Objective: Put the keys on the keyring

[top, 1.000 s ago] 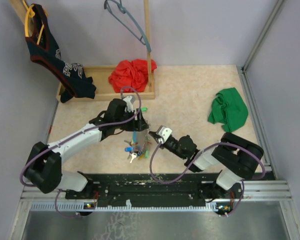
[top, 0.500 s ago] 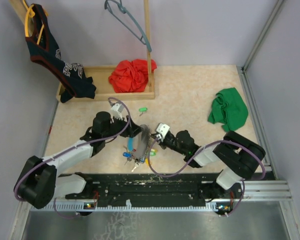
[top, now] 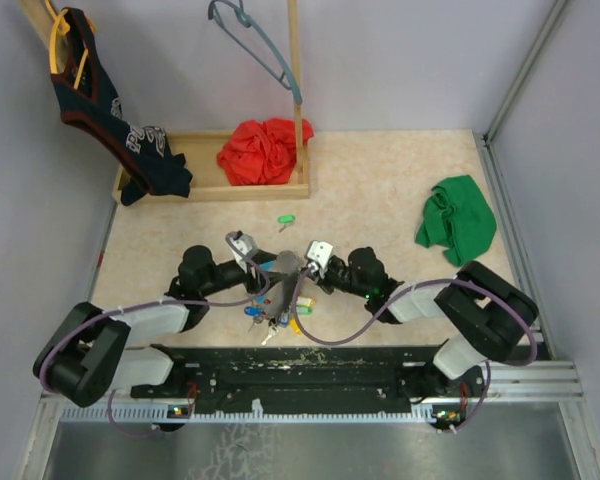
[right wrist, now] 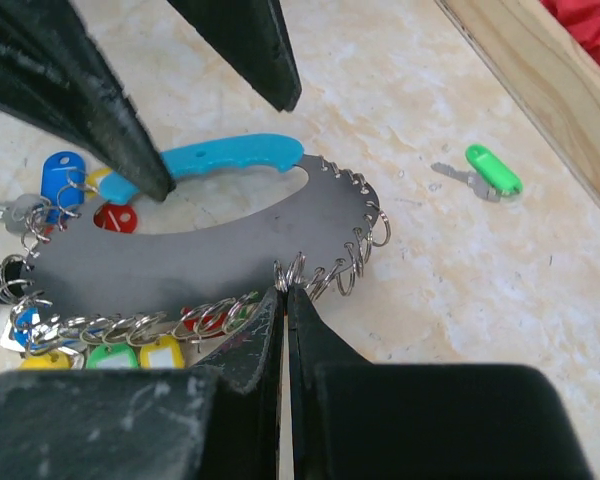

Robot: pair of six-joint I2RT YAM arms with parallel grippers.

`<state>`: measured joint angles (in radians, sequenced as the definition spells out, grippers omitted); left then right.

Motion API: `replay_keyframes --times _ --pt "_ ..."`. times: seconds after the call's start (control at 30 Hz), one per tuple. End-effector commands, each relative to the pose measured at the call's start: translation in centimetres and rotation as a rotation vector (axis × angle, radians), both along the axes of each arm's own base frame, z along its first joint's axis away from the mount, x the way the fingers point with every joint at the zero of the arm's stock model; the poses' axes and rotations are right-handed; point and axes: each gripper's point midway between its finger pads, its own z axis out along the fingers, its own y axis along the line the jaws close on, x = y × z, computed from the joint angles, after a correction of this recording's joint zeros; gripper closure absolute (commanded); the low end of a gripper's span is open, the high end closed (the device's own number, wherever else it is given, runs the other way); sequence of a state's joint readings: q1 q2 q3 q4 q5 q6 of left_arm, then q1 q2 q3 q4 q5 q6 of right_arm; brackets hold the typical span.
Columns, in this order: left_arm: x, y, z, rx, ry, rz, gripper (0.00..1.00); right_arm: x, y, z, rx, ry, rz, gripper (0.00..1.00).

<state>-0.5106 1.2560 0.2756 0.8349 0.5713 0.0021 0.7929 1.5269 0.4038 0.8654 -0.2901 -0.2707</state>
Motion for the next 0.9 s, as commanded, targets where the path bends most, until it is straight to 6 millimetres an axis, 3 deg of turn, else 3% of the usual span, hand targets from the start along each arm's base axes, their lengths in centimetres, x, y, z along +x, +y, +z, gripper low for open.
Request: replay_keyframes --times 0.0,0.27,0.37,0.6,0.87 --pt "-1.7 -1.0 1.3 0.029 -0.265 -0.187 0.38 0.8 1.6 4.6 0.063 -0.100 0.073 1.00" --pt "-2.4 -2.3 -0.5 0.040 -0.283 -0.322 0.43 0.7 1.4 5.4 0.062 -0.136 0.105 1.00" --pt "-2.1 -2.6 -1.0 0.049 -0.288 -0.340 0.53 0.6 1.5 5.5 0.064 -0.141 0.117 1.00" --pt "-1.1 -3.1 -1.5 0.060 -0.285 -0.339 0.62 0.4 1.8 6.0 0.077 -0.150 0.137 1.00" --pt "-0.6 -3.3 -1.9 0.072 -0.266 -0.336 0.64 0.0 1.9 6.2 0.089 -0.145 0.153 1.00"
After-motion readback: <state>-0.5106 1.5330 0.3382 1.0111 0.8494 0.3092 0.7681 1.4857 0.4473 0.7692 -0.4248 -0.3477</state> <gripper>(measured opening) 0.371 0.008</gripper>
